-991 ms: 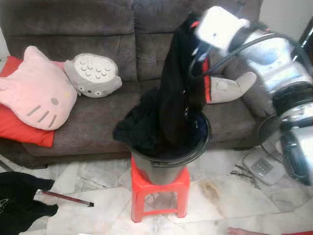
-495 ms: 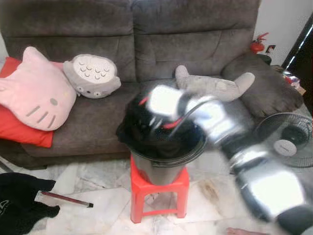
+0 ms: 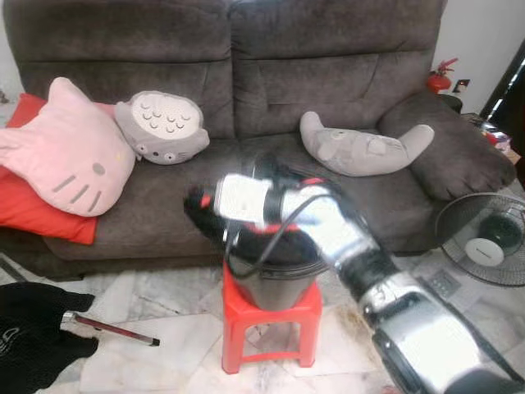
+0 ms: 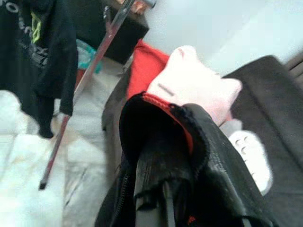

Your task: Hang hanger

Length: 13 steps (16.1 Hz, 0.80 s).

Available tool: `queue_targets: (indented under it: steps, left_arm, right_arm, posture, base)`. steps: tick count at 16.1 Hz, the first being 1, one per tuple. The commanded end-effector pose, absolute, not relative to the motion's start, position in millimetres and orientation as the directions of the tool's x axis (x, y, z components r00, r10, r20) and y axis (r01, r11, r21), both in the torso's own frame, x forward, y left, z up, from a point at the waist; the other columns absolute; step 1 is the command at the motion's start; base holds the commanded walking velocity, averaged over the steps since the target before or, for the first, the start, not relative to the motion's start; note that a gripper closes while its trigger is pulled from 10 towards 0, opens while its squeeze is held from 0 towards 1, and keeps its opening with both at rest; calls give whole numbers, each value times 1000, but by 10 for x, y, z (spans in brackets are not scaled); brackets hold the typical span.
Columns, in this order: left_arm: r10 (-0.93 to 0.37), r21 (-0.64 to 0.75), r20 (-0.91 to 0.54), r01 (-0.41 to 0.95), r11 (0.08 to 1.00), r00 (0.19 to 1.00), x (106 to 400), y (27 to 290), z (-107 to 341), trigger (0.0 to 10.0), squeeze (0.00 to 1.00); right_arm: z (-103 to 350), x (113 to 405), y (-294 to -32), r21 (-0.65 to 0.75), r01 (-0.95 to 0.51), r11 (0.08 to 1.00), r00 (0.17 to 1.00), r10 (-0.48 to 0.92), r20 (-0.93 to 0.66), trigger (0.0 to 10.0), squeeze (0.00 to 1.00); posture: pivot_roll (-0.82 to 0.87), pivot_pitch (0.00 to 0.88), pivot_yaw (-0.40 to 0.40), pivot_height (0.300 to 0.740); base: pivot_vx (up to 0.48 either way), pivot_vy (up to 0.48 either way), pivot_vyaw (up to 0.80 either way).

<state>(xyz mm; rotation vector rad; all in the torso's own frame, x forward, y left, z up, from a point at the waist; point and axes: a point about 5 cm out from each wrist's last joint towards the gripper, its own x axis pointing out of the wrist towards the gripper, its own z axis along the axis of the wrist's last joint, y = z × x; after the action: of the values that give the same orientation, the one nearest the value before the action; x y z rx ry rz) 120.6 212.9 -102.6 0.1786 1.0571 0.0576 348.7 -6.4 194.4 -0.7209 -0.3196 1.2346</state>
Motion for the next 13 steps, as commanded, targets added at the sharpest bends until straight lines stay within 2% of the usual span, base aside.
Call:
queue_targets:
  steps: [1,3,4,5,6,8,9,10,11,13]
  left_arm:
    - [94,147,-874,75,986,477,1210,2002,-1051,10000,0]
    - [94,147,-873,75,986,479,1223,2005,-1047,10000,0]
    - [95,148,-873,76,986,479,1223,2016,-1045,10000,0]
    - [96,151,-873,77,986,478,1217,2032,-1044,10000,0]
    - [98,152,-874,77,985,476,1200,2047,-1046,10000,0]
    - [101,155,-875,76,985,473,1157,2076,-1052,10000,0]
    - [100,154,-876,78,985,472,1140,2077,-1056,10000,0]
    - [99,153,-877,79,985,471,1133,2077,-1057,10000,0]
    - [97,151,-881,80,985,463,1083,2068,-1071,10000,0]
    - [95,147,-889,83,986,447,979,2047,-1099,10000,0]
  right_arm:
    - [1942,3437,4,-656,-743,130,303,940,-157,0,0]
    - [1731,3326,28,-627,-775,79,276,935,-224,0,0]
    - [1670,3295,17,-632,-773,60,274,929,-247,8745,0]
    - [1601,3241,12,-630,-776,5,240,927,-288,10000,0]
    - [1540,3175,11,-625,-779,-46,203,925,-321,10000,0]
    - [1503,3121,7,-600,-799,-33,202,926,-320,10000,0]
    - [1499,3101,-14,-591,-807,-25,201,928,-314,10000,725]
    - [1499,3093,-28,-588,-809,-21,202,929,-311,10000,725]
    - [1495,3095,-76,-588,-809,1,227,923,-310,10000,1000]
    - [1512,3098,-117,-588,-808,40,261,919,-296,10000,1000]
  posture:
    - [-113,14,-3,740]
    - [-113,18,-2,740]
    - [-115,21,2,740]
    - [-117,21,3,740]
    - [-118,22,2,740]
    - [-117,23,2,740]
    - [-116,23,2,740]
    - [-116,23,2,740]
    - [-118,24,3,740]
    - [-123,25,2,740]
  base:
    - [0,0,0]
    - [0,0,0]
    - [0,0,0]
    - [0,0,0]
    - [0,0,0]
    - [0,0,0]
    - [0,0,0]
    - [0,0,0]
    - [0,0,0]
    - [0,0,0]
